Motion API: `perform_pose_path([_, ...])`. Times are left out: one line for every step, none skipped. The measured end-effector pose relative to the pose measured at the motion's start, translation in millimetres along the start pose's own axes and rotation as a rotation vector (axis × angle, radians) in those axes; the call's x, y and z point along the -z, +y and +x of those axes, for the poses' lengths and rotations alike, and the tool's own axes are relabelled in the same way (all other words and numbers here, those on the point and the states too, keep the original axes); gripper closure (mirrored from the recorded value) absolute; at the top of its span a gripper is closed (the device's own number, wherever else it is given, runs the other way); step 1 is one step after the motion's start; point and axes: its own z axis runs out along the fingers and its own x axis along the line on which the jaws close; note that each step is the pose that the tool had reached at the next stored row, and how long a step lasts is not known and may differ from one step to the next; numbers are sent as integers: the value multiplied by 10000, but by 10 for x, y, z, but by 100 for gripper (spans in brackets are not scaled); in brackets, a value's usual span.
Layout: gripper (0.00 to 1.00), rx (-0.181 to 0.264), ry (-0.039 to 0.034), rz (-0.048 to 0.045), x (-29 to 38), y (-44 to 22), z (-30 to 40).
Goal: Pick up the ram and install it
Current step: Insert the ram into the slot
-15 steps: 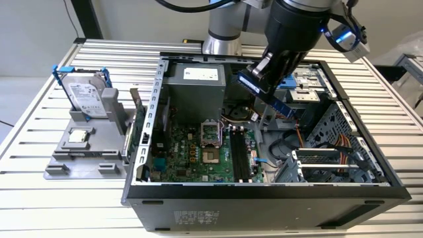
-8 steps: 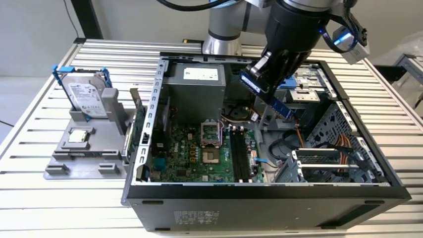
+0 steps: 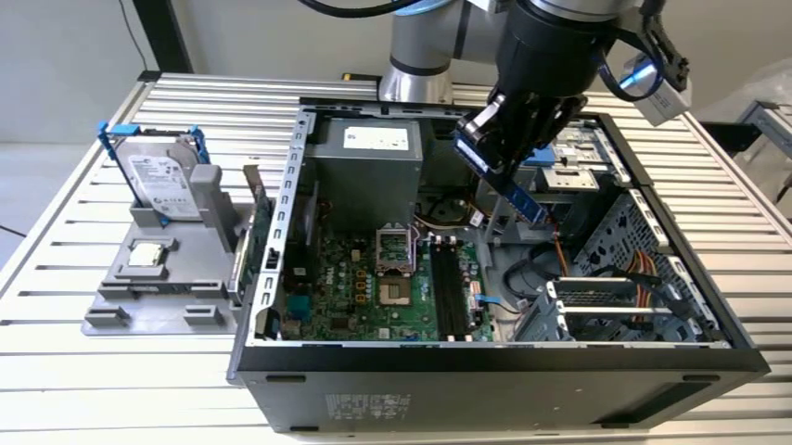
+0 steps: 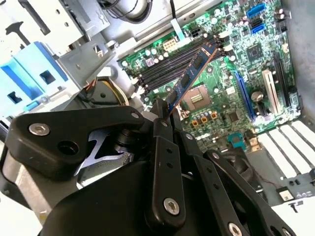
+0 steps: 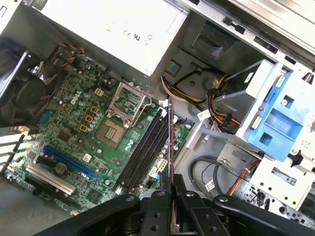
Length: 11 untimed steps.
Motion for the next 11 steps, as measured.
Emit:
perform_pose_path([100, -115, -7, 3, 0, 0, 0])
perform_pose_path([100, -225, -13, 7, 0, 0, 0])
perform_pose_path([100, -335, -19, 10, 0, 0, 0])
perform_pose_path([100, -443, -25, 13, -1, 0, 0])
perform_pose_path([100, -550, -30, 16, -1, 0, 0])
perform_pose_path([100, -655, -36, 20, -1, 0, 0])
perform_pose_path([100, -760, -41, 23, -1, 0, 0])
perform_pose_path([100, -873, -47, 27, -1, -1, 0])
perform_pose_path([100, -981, -52, 31, 0, 0, 0])
perform_pose_path([100, -1091, -57, 35, 0, 0, 0])
perform_pose_path([100, -1211, -64, 38, 0, 0, 0])
